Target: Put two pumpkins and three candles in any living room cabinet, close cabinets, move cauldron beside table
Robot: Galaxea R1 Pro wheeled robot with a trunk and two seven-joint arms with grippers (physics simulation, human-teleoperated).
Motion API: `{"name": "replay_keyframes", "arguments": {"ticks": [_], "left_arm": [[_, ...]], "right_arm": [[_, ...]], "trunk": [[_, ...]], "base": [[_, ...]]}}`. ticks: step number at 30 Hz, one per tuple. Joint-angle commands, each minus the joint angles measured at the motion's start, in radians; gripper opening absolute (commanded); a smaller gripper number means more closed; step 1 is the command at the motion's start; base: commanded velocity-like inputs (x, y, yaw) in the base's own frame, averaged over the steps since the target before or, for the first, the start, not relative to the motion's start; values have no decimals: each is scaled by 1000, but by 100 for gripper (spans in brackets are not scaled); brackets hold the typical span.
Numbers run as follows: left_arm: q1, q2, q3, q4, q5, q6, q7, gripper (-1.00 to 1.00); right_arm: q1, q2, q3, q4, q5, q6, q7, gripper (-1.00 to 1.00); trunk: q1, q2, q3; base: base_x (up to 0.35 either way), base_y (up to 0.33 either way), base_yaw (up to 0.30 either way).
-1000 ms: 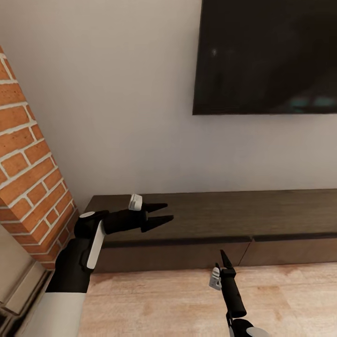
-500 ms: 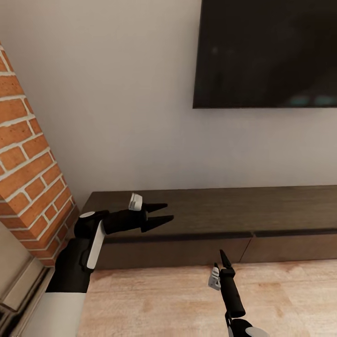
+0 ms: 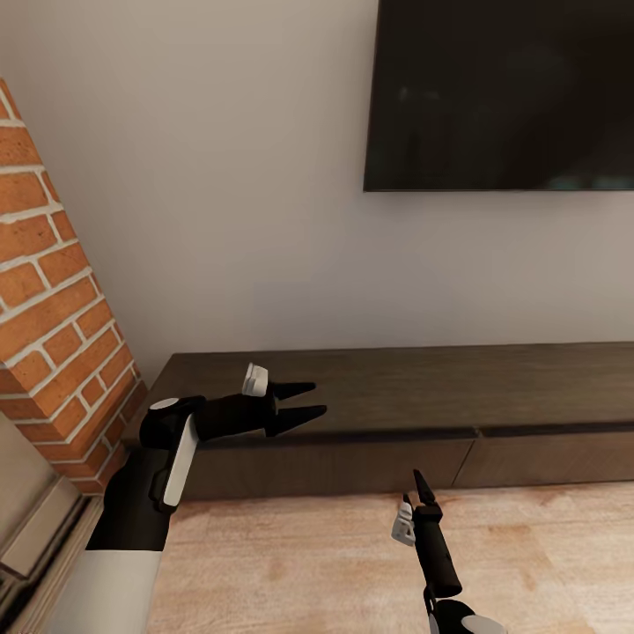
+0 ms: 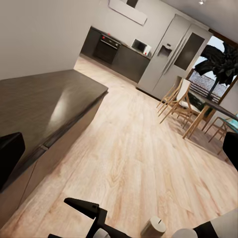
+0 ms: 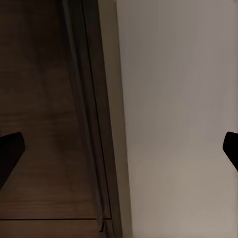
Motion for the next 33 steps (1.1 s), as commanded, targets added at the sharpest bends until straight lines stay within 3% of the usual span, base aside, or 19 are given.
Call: {"name": "replay_keyframes", "arguments": {"ticks": [1, 12, 14, 17, 20, 25, 28, 33], "left_arm": [[0, 0, 0, 0, 0, 0, 0, 100], [0, 0, 0, 0, 0, 0, 0, 100], [0, 0, 0, 0, 0, 0, 0, 100], [0, -1, 0, 0, 0, 0, 0, 100], [0, -1, -1, 0, 0, 0, 0, 100], [0, -3, -3, 0, 0, 0, 0, 100], [0, -3, -3, 0, 0, 0, 0, 100], [0, -4, -4, 0, 0, 0, 0, 100]], "right_arm": [[0, 0, 0, 0, 0, 0, 0, 100], [-14, -3, -5, 0, 1, 1, 1, 100], [-31, -4, -18, 8, 2, 1, 2, 100], [-100, -2, -55, 100, 2, 1, 3, 100], [-141, -2, -62, 153, 2, 1, 3, 100], [-157, 0, -64, 170, 2, 0, 3, 100], [-161, 1, -64, 173, 2, 0, 5, 100], [-187, 0, -64, 171, 2, 0, 75, 100]], "trunk": [[4, -7, -3], [46, -84, -38], [54, -98, -44], [65, -119, -53], [77, -140, -63], [96, -175, -78], [97, -176, -90], [100, -177, -109]], "base": [[0, 0, 0], [0, 0, 0], [0, 0, 0], [0, 0, 0], [0, 0, 0], [0, 0, 0], [0, 0, 0], [0, 0, 0]]}}
